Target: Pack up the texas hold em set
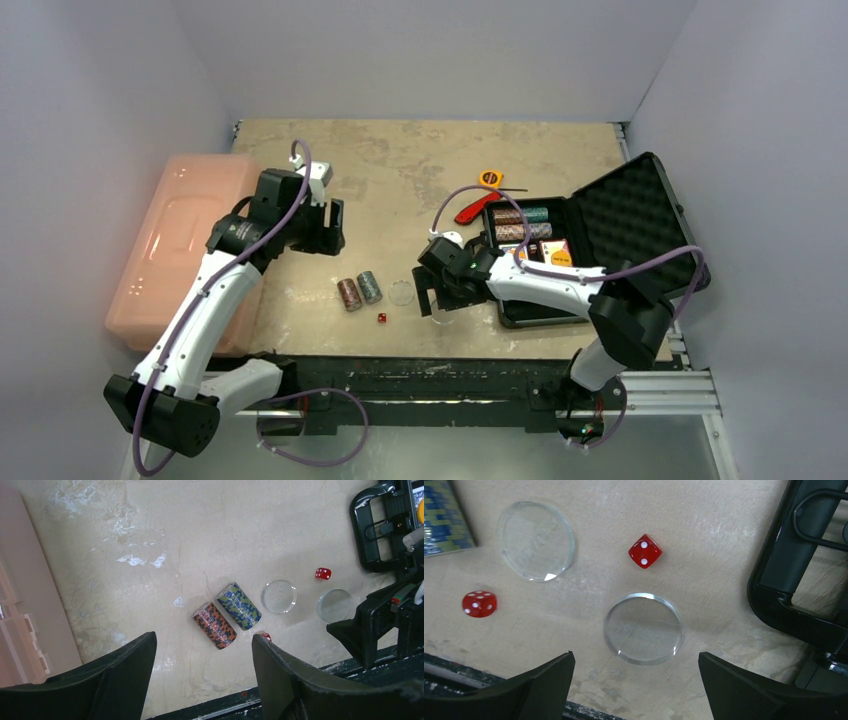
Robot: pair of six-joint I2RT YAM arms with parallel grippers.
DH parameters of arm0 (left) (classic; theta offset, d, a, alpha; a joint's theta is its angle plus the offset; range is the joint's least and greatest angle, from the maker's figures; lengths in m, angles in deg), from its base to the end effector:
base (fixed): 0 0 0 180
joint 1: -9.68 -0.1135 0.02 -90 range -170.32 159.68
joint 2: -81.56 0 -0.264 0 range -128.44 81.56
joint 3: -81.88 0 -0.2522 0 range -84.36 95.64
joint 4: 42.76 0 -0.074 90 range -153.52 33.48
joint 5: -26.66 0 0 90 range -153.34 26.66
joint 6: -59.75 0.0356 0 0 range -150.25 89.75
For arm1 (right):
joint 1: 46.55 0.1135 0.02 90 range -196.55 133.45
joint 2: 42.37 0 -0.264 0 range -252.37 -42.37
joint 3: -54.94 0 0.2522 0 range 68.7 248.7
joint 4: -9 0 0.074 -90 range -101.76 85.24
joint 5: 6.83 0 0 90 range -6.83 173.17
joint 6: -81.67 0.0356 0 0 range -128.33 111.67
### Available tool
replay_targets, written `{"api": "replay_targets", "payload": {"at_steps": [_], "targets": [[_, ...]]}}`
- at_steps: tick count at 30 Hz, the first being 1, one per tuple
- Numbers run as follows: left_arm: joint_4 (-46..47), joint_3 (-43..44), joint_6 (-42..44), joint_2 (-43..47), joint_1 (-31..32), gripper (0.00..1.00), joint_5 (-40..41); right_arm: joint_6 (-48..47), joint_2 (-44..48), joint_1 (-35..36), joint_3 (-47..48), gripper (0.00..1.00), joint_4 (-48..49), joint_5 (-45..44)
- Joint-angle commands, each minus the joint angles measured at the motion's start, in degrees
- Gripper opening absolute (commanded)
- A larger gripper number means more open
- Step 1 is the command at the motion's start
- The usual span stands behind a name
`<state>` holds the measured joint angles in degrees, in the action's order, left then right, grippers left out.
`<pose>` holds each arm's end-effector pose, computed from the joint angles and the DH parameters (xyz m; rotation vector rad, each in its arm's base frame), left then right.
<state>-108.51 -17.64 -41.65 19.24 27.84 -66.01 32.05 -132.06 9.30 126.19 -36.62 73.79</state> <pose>0.1999 -0.0673 0.3450 0.1646 2.4156 -0.2942 0.1763 0.2496 0.1996 -0.3131 2.6846 0.3154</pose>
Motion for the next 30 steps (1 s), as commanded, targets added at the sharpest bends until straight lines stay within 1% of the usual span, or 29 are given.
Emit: {"api": "replay_targets", "payload": {"at_steps": [1, 12, 18, 19, 23, 25, 27, 30], "targets": [[1.1, -0.5, 0.4, 1.9, 0.4, 0.69, 1.1, 1.4, -2.5, 0.3, 1.5, 0.99, -0.8, -3.7], [1.2, -0.5, 0.5, 1.5, 0.4, 0.69, 0.2, 0.9, -6.2, 0.4, 2.5, 0.94, 0.1, -3.0], [1.1, -0.5, 0.5, 1.4, 0.4, 0.69, 0.1, 0.2, -8.5, 0.7, 4.3, 0.91, -0.2, -4.1], [1.1, -0.5, 0.5, 1.3, 0.4, 0.69, 0.1, 0.2, -8.9, 0.7, 4.6, 0.9, -0.2, -4.2], [1.1, -0.5, 0.5, 1.3, 0.4, 0.69, 0.1, -0.3, -9.3, 0.9, 5.1, 0.76, 0.0, -3.5], [1.1, -0.5, 0.5, 1.3, 0.4, 0.69, 0.1, -0.4, -9.5, 1.0, 5.2, 0.71, -0.4, -3.4], [1.2, -0.5, 0.6, 1.3, 0.4, 0.68, 0.1, -0.4, -9.6, 1.2, 5.3, 0.7, -0.9, -3.9], [1.0, -0.3, 0.6, 1.4, 0.4, 0.68, 0.1, -0.5, -9.9, 1.5, 5.4, 0.71, -1.7, -4.7]]}}
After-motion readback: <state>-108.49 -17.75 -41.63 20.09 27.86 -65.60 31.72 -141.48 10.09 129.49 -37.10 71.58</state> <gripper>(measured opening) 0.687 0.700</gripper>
